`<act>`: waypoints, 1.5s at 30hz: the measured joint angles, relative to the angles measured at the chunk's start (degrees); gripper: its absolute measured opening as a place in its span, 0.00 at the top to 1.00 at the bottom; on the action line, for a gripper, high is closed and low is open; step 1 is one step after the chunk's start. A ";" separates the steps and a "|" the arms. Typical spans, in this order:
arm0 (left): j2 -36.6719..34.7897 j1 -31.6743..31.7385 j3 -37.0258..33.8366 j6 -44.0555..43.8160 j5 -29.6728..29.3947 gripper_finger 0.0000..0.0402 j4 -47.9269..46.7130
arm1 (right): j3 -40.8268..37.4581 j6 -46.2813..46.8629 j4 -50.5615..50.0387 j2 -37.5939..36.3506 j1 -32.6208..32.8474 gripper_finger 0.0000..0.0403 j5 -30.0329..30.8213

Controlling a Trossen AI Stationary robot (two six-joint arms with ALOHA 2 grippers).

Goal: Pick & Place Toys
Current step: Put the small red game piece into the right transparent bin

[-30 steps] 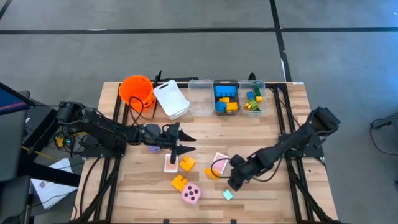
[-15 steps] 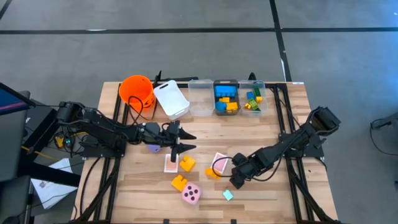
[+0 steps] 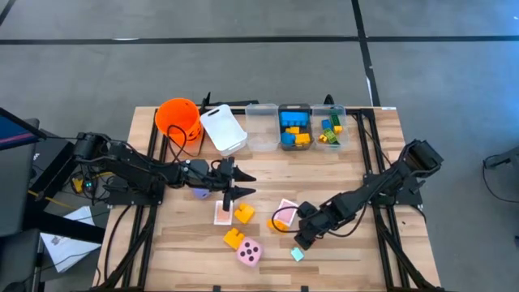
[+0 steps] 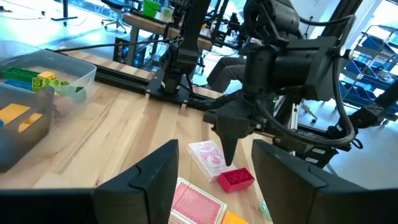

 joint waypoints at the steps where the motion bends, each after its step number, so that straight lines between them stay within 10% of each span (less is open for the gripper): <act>1: 0.01 0.00 0.00 0.00 0.00 0.51 -0.03 | 0.44 0.02 -0.84 0.00 0.00 0.20 0.00; 45: 0.00 -0.02 0.00 -0.01 -0.01 0.51 -0.47 | 1.09 0.59 -3.89 0.37 -0.02 0.20 3.18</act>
